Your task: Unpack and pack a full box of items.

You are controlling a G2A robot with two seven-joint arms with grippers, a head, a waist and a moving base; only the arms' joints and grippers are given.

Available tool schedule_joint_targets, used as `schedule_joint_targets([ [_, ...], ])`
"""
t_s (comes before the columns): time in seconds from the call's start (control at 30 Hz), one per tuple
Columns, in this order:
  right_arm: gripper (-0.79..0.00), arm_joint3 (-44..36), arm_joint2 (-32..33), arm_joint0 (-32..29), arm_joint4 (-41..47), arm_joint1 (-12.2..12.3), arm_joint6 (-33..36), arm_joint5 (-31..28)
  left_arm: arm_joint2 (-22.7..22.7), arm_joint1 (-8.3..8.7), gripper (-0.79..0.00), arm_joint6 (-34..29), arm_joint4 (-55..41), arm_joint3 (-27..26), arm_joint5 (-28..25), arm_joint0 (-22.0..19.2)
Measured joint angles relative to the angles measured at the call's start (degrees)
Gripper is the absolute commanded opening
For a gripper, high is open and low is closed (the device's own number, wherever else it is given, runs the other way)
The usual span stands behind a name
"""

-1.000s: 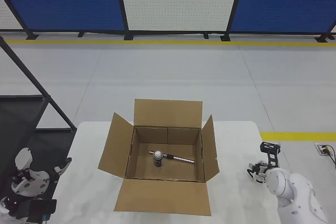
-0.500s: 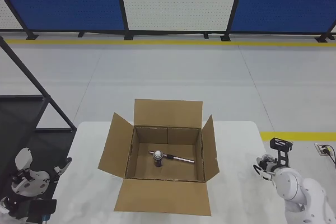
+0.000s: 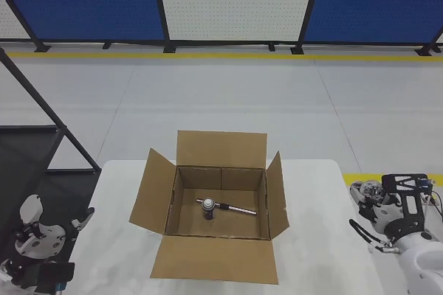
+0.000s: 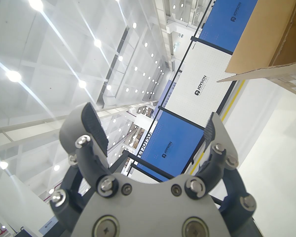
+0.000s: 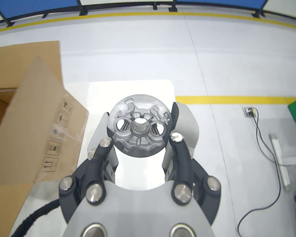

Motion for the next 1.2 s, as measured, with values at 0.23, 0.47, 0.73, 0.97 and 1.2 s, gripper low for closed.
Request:
schedule_joint_targets([
  [0.23, -0.785, -3.7, -6.3, 6.0, 1.9, 0.6, 3.1, -8.7, 0.0, 0.00, 0.000, 0.0, 0.0, 0.0, 0.0, 0.0],
  [0.47, -0.785, -3.7, -22.4, 15.1, -5.3, 0.2, 10.8, -8.5, 0.0, 0.00, 0.000, 0.0, 0.0, 0.0, 0.0, 0.0],
  [0.73, -0.785, 1.3, -39.2, 24.8, -10.2, -1.9, 14.3, -2.8, 0.0, 0.00, 0.000, 0.0, 0.0, 0.0, 0.0, 0.0],
  [0.97, -0.785, 7.8, -44.4, 31.4, -10.1, -3.4, 17.7, 0.0, 0.0, 0.00, 0.000, 0.0, 0.0, 0.0, 0.0, 0.0],
  [1.2, -0.785, 7.7, -44.3, 31.3, -10.1, -3.3, 17.6, -0.1, 0.0, 0.00, 0.000, 0.0, 0.0, 0.0, 0.0, 0.0],
])
